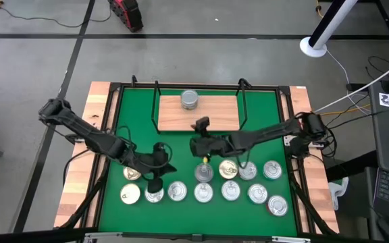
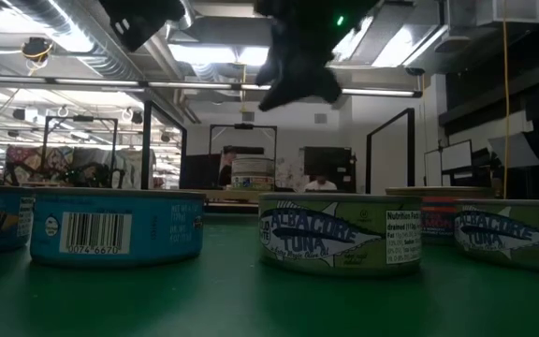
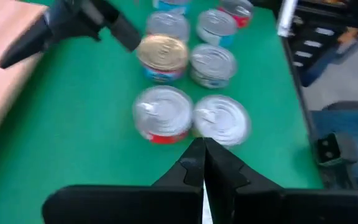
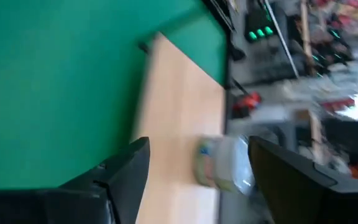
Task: Stack canned seafood by type on shelf
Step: Put the yellow blue tuna can on the shelf
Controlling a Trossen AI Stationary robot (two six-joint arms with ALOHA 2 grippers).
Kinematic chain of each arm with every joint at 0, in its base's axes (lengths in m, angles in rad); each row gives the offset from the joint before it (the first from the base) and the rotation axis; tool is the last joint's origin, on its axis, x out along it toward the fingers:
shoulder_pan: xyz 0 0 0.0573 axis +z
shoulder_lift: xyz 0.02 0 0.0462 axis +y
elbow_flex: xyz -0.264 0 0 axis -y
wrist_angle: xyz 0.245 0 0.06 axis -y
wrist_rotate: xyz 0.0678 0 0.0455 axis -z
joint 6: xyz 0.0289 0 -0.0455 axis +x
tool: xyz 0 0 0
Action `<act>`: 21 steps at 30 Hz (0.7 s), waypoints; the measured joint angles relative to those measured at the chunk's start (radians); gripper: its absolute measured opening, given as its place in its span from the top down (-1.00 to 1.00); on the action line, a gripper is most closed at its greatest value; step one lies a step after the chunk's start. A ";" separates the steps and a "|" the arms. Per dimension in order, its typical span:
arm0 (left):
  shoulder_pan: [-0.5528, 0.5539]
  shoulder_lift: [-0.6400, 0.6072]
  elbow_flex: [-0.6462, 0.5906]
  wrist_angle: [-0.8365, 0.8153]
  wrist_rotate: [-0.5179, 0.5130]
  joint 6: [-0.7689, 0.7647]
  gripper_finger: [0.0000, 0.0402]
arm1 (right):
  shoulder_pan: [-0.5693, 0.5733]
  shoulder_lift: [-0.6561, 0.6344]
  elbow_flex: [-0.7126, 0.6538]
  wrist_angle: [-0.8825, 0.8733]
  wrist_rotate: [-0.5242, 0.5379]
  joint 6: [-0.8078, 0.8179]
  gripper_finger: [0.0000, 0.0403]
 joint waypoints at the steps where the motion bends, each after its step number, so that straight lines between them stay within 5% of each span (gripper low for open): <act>1: -0.006 0.019 0.000 0.021 0.004 -0.002 0.97 | 0.019 -0.006 0.000 -0.012 -0.021 0.015 -0.35; 12: -0.018 0.192 -0.001 0.043 0.075 -0.289 0.41 | 0.198 -0.003 0.000 -0.020 -0.298 0.052 -0.35; 21: -0.016 0.322 -0.001 0.043 0.092 -0.417 0.34 | 0.252 0.002 0.000 -0.015 -0.406 0.052 -0.35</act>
